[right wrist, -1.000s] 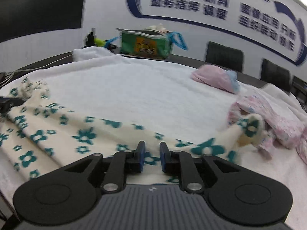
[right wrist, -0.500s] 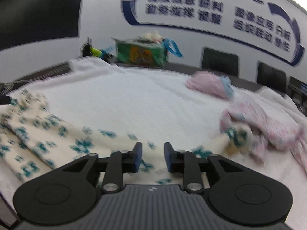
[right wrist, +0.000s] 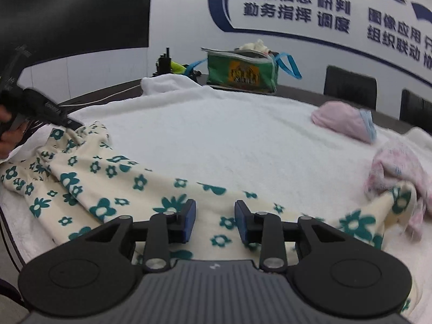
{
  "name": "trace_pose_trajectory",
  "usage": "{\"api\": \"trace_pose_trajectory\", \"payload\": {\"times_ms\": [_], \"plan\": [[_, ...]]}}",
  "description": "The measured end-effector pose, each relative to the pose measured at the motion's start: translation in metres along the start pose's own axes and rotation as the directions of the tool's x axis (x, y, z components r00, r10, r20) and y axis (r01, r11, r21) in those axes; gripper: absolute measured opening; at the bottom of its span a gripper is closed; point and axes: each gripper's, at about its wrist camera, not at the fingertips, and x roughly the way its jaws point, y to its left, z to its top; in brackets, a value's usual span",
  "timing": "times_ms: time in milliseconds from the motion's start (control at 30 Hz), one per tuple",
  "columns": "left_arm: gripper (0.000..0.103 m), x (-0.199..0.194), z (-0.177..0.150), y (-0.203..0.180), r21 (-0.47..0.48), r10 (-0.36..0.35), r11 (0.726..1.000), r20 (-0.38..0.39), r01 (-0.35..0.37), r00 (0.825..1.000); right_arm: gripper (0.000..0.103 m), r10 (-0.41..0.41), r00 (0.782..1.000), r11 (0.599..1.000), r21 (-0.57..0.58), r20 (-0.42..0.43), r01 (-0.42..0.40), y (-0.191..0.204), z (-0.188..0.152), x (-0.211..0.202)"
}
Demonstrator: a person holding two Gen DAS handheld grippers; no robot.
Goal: Fold clothes
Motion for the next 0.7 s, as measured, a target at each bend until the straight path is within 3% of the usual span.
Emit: {"api": "trace_pose_trajectory", "payload": {"times_ms": [133, 267, 333, 367, 400, 433, 533, 567, 600, 700], "plan": [[0.0, -0.032, -0.019, 0.01, -0.08, 0.015, 0.997, 0.052, -0.011, 0.999, 0.032, -0.005, 1.0, 1.0, -0.009, 0.006, 0.005, -0.001, -0.005, 0.0], [0.011, -0.034, -0.023, 0.0, 0.018, 0.07, 0.997, 0.089, -0.071, 0.994, 0.033, -0.001, 1.0, 1.0, 0.002, 0.009, 0.001, -0.003, -0.007, 0.001], [0.033, -0.035, -0.009, -0.004, 0.068, 0.085, 0.993, 0.098, -0.092, 0.992, 0.034, -0.002, 1.0, 1.0, -0.002, 0.011, 0.002, -0.002, -0.008, 0.001], [0.055, -0.035, 0.001, -0.005, 0.09, 0.066, 0.993, 0.103, -0.075, 0.993, 0.034, -0.003, 1.0, 1.0, -0.003, 0.013, 0.003, -0.002, -0.008, 0.0], [0.068, -0.032, 0.009, -0.006, 0.111, 0.028, 0.993, 0.107, -0.04, 0.994, 0.035, -0.004, 1.0, 1.0, -0.005, 0.015, 0.004, -0.002, -0.009, -0.001], [0.07, -0.024, 0.017, -0.005, 0.119, -0.002, 0.993, 0.099, -0.009, 0.995, 0.035, -0.005, 1.0, 1.0, -0.006, 0.018, 0.005, -0.001, -0.01, -0.002], [0.064, 0.013, 0.03, 0.0, 0.069, -0.051, 0.996, -0.01, 0.052, 0.999, 0.035, -0.001, 1.0, 1.0, 0.007, 0.022, 0.001, -0.003, -0.01, -0.003], [0.043, 0.023, 0.029, 0.0, 0.061, -0.062, 0.996, -0.049, 0.064, 0.997, 0.035, 0.0, 1.0, 1.0, 0.012, 0.024, 0.0, -0.003, -0.01, -0.003], [0.009, 0.032, 0.026, -0.001, 0.055, -0.068, 0.996, -0.079, 0.073, 0.995, 0.035, 0.001, 1.0, 1.0, 0.015, 0.025, -0.002, -0.003, -0.01, -0.004], [0.001, 0.021, 0.012, -0.001, 0.044, -0.049, 0.998, -0.027, 0.05, 0.998, 0.035, 0.008, 1.0, 1.0, 0.03, 0.028, -0.009, -0.006, -0.01, -0.005]]}}
